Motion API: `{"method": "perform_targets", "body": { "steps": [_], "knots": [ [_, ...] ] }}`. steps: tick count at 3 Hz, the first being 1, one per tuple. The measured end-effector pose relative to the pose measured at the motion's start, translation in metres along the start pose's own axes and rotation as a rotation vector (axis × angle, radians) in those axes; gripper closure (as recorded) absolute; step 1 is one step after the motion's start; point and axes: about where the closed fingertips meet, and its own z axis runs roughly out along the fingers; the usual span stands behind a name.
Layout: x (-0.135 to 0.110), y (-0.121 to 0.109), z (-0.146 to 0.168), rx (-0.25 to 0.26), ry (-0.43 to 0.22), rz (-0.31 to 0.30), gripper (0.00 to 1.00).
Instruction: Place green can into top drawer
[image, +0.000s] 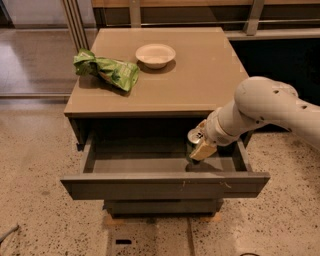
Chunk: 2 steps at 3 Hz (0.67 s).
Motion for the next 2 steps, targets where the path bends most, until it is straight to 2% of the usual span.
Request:
{"method": "perform_targets", "body": {
  "steps": [2],
  "knots": [
    [0.014,0.0,0.033,-0.039,-0.015,0.05,1.0]
  ]
}}
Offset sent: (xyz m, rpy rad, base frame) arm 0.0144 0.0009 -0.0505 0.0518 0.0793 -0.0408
